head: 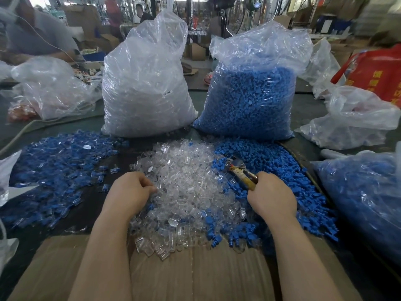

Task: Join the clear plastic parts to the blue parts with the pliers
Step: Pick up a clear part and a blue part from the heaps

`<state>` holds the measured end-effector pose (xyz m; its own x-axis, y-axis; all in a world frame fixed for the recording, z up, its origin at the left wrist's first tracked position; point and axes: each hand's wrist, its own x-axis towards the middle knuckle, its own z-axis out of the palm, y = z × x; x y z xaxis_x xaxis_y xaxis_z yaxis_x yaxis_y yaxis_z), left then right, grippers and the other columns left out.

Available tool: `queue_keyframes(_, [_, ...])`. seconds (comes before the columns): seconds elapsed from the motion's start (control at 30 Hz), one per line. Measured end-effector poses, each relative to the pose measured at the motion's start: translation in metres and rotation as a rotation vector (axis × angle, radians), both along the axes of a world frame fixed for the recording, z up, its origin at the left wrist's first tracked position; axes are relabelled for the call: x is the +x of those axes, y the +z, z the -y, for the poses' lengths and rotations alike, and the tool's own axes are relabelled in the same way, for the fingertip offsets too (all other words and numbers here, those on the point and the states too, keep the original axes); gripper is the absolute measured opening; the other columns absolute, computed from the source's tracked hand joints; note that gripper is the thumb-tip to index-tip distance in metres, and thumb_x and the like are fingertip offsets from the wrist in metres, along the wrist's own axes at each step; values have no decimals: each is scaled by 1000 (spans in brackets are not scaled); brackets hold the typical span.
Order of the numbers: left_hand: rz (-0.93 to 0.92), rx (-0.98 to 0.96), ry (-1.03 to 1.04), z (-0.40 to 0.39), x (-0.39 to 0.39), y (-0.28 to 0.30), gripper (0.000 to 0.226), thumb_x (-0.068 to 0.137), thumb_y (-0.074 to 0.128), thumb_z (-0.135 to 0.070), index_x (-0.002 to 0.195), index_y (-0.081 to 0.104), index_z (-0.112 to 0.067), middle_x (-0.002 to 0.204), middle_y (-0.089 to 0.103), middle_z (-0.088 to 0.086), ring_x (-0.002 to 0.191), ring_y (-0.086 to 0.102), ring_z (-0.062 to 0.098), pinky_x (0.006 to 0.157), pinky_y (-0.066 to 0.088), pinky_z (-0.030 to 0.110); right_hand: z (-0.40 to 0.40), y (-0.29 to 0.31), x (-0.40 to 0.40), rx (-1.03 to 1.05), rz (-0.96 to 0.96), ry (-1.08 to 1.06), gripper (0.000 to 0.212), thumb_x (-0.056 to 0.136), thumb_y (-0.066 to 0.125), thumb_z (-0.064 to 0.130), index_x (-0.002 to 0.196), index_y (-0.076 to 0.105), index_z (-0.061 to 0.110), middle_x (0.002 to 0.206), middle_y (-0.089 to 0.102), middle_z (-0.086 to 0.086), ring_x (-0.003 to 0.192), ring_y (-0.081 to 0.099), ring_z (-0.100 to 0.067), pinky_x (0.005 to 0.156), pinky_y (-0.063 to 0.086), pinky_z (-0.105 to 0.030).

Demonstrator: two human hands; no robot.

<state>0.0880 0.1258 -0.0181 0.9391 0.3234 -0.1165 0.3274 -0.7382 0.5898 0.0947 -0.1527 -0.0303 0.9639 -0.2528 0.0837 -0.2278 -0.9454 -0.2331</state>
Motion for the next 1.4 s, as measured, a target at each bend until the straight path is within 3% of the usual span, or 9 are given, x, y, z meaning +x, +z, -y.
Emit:
queue_keyframes(0.2, [240,-209,15,15,-4,10,12,88,73,-26,77,70,-28,68,70,-6,60,65,8,53,43,22,-1,2,-1,7,-36,-29,16,90,61,29,92,49,17,74,48,2,58,44,-16,47,31,-27])
queue_keyframes(0.3, [288,-357,-68,34,-4,15,10,89,72,-21,81,70,-27,71,72,-7,63,68,1,59,53,22,-2,4,0,23,-82,-44,18,90,61,30,93,49,17,76,49,1,58,43,-16,50,34,-29])
queue_keyframes(0.43, [237,-494,-136,53,-2,21,3,90,71,-18,90,68,-19,73,73,-4,66,70,6,67,61,29,-2,6,0,34,-86,-18,16,91,58,29,99,51,18,88,54,-3,64,49,-20,51,36,-29])
queue_keyframes(0.6, [196,-762,-186,64,-4,26,6,90,66,-8,96,63,-8,86,76,5,66,68,9,64,53,21,-2,4,-2,70,9,-12,13,91,58,27,93,49,17,77,52,0,60,47,-17,46,32,-28])
queue_keyframes(0.77, [202,-1132,-240,68,-5,28,26,79,70,-13,103,69,-6,86,73,7,71,67,10,69,55,21,-2,6,5,357,124,-29,8,91,58,24,89,51,21,74,56,1,63,50,-17,51,34,-30])
queue_keyframes(0.93, [198,-1333,-161,80,-6,29,30,67,75,-15,95,72,-6,80,73,5,67,68,10,64,56,20,-8,12,3,655,289,86,13,92,62,23,105,64,21,79,61,7,67,56,-13,60,43,-29])
queue_keyframes(1.13, [207,-1445,-134,90,-6,30,35,66,72,-5,101,68,-1,87,76,11,82,74,17,69,58,22,-15,15,-2,874,343,193,16,91,63,13,90,68,28,68,64,8,45,47,0,42,34,-14])
queue_keyframes(1.3, [209,-1345,-165,94,-9,30,36,65,76,-14,99,69,-5,88,76,8,82,74,18,69,59,23,-22,18,-4,935,388,222,16,88,68,12,86,66,29,75,68,12,69,61,-8,57,47,-16])
queue_keyframes(1.4, [267,-1205,-97,100,-9,29,31,58,81,-27,84,72,-14,75,74,0,69,70,11,64,56,20,-25,18,-6,982,413,233,18,88,69,14,83,65,30,73,67,10,61,57,-10,56,47,-20])
